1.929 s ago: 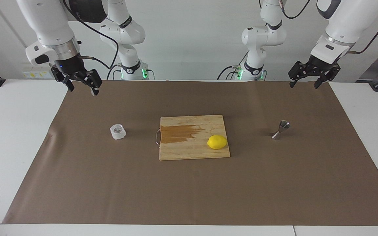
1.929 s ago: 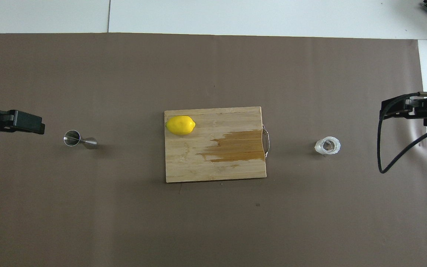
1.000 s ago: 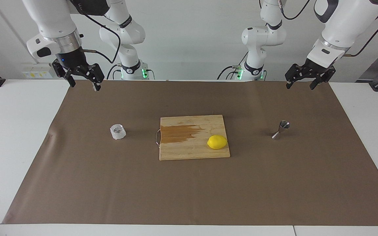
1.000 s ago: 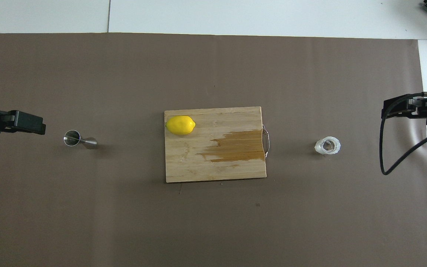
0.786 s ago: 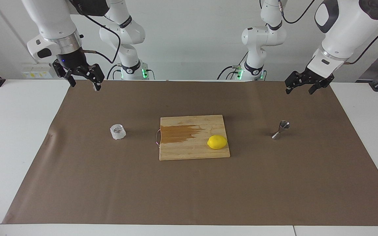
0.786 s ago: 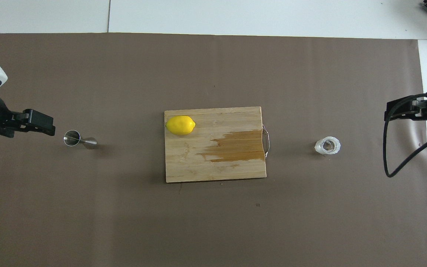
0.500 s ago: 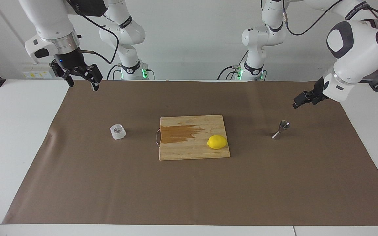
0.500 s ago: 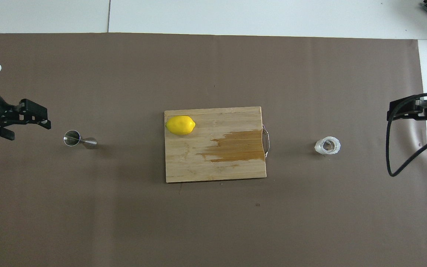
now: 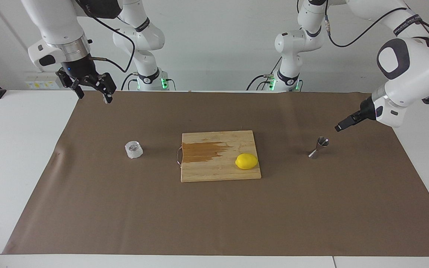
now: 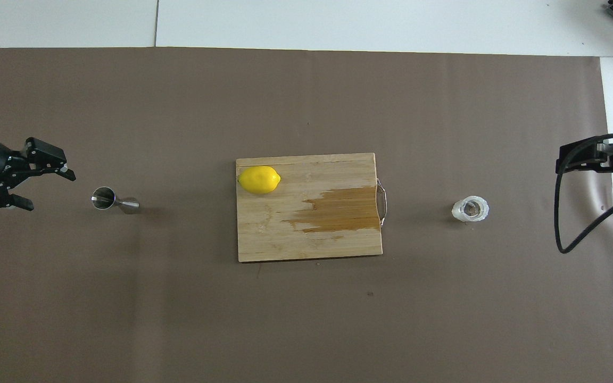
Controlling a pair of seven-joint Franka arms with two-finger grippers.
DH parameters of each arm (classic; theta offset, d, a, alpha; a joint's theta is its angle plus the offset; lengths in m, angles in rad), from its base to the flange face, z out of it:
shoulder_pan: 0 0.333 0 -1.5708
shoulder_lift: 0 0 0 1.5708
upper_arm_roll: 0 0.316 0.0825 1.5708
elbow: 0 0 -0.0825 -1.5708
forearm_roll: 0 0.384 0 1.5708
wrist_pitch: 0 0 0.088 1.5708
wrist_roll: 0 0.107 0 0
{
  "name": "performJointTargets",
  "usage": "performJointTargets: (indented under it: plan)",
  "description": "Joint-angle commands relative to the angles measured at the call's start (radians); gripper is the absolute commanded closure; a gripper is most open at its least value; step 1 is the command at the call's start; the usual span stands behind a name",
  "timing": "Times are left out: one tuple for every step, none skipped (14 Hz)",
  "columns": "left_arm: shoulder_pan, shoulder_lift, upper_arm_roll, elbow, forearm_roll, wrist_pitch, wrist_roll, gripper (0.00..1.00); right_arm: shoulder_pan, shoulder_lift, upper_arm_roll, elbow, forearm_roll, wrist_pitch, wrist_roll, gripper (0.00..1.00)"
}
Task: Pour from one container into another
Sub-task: 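Open the left gripper and move it toward the metal cup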
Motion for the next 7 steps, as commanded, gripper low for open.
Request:
performJointTargets:
  plan:
    - [0.030, -0.055, -0.008, -0.123, -0.124, 0.087, -0.140, 0.00, -0.015, 0.002, 0.003, 0.012, 0.031, -0.017, -0.026, 0.00]
    - [0.044, -0.061, -0.006, -0.150, -0.174, 0.109, -0.197, 0.00, -0.015, 0.002, 0.003, 0.012, 0.031, -0.017, -0.026, 0.00]
    - [0.053, -0.081, -0.008, -0.202, -0.220, 0.142, -0.257, 0.00, -0.015, 0.002, 0.003, 0.012, 0.031, -0.017, -0.026, 0.00]
    - [0.058, -0.107, -0.008, -0.263, -0.279, 0.173, -0.268, 0.00, -0.015, 0.002, 0.003, 0.012, 0.031, -0.017, -0.026, 0.00]
    - [0.060, -0.126, -0.008, -0.313, -0.366, 0.213, -0.276, 0.00, -0.015, 0.002, 0.003, 0.012, 0.031, -0.017, -0.026, 0.00]
    - [0.057, -0.140, -0.008, -0.353, -0.430, 0.248, -0.282, 0.00, -0.015, 0.002, 0.003, 0.012, 0.031, -0.019, -0.026, 0.00]
    - [0.054, -0.149, -0.008, -0.379, -0.451, 0.268, -0.293, 0.00, -0.015, -0.001, 0.003, 0.007, 0.031, -0.025, -0.025, 0.00]
